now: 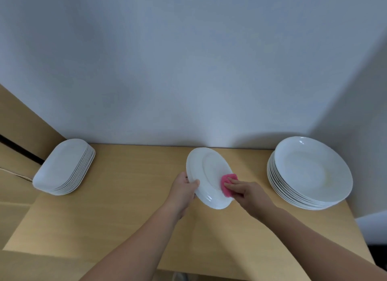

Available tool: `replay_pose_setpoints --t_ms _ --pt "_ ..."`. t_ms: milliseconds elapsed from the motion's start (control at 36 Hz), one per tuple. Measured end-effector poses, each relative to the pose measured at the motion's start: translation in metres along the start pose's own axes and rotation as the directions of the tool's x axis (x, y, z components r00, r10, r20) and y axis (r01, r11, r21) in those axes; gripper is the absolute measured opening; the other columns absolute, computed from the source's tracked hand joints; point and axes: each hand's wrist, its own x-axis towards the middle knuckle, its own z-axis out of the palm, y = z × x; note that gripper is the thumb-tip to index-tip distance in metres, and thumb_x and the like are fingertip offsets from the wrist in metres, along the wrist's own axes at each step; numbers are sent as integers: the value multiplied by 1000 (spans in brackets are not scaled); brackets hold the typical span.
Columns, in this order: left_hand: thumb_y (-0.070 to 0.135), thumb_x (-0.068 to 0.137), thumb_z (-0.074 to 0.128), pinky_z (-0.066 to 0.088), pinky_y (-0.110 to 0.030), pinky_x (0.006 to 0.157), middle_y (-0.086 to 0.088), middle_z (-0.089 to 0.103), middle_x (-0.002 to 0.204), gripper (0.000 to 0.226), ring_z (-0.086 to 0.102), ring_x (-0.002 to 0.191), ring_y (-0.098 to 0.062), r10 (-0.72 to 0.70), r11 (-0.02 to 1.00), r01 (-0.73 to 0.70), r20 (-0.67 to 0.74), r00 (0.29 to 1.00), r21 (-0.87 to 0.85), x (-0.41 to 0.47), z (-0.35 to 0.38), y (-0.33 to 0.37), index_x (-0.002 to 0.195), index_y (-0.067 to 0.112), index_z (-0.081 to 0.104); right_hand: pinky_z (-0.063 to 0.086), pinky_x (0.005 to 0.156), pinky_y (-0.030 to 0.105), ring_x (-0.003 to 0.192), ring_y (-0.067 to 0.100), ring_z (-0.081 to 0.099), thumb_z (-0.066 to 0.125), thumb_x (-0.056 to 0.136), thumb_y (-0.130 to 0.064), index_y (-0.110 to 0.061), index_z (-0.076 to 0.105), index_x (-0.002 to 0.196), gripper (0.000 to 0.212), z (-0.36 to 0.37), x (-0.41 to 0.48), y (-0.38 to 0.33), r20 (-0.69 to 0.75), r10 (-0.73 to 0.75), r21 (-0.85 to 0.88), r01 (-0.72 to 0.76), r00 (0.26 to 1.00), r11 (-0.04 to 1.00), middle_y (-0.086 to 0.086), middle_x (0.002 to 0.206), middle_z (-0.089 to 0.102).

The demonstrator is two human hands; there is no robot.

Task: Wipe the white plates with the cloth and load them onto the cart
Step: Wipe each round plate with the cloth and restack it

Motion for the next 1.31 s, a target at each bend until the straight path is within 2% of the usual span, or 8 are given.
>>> replay_pose_setpoints --t_ms 167,278,389,611,833,1000,1139,1306 --pt "8 94 56 55 -46 93 -8 67 110 17 66 102 -24 68 998 -68 3 998 -10 -3 2 8 108 18 56 33 105 8 121 -14 44 72 82 -2 -31 66 116 46 -22 -1 -9 -198 99 348 -24 975 937 -15 127 56" --pt "7 94 56 58 -37 81 -5 70 105 17 68 97 -21 116 992 -116 -14 993 -48 -6 -8 13 104 20 59 42 109 38 124 7 54 72 82 -1 -21 67 119 43 -33 -2 -9 -194 137 400 -50 971 915 -7 126 62" --pt "5 94 55 56 -34 75 -4 71 101 18 68 93 -20 178 983 -180 -42 983 -41 -12 -23 21 104 20 59 41 109 41 125 10 53 69 83 3 -18 66 121 43 -36 0 -10 -190 134 357 -59 973 932 -5 124 65" --pt "15 91 56 55 -41 81 5 69 104 23 65 95 -18 382 878 -325 -106 918 350 -27 -61 32 99 36 54 36 105 16 122 -13 44 69 83 2 -24 69 116 42 -26 15 -37 -151 -15 275 57 988 960 -52 91 54" --pt "16 91 53 51 -37 72 5 67 93 24 62 83 -19 504 724 -346 -115 856 597 -29 -95 18 111 30 57 30 85 -7 113 -27 40 68 85 0 -24 68 119 41 -11 26 -71 -118 -80 242 107 990 964 -57 89 48" --pt "18 96 48 37 -33 59 -4 66 88 26 55 69 -25 602 373 -277 -4 799 886 -21 -110 6 122 20 51 27 86 -9 116 -20 38 69 83 1 -21 68 120 43 -8 28 -80 -132 -113 188 137 985 973 -58 91 43" --pt "13 93 43 32 -30 57 1 62 80 26 47 63 -23 551 176 -175 51 833 969 -19 -121 -4 115 23 50 28 85 -8 112 -28 36 68 83 3 -20 68 119 43 -3 31 -83 -122 -128 202 151 984 968 -61 85 43" --pt "4 82 43 28 -30 53 6 48 71 35 46 62 -22 476 117 -130 59 877 985 -14 -134 -15 111 21 49 28 94 -4 120 -16 41 68 83 3 -20 68 120 43 9 36 -90 -118 -136 203 158 984 966 -48 104 49"
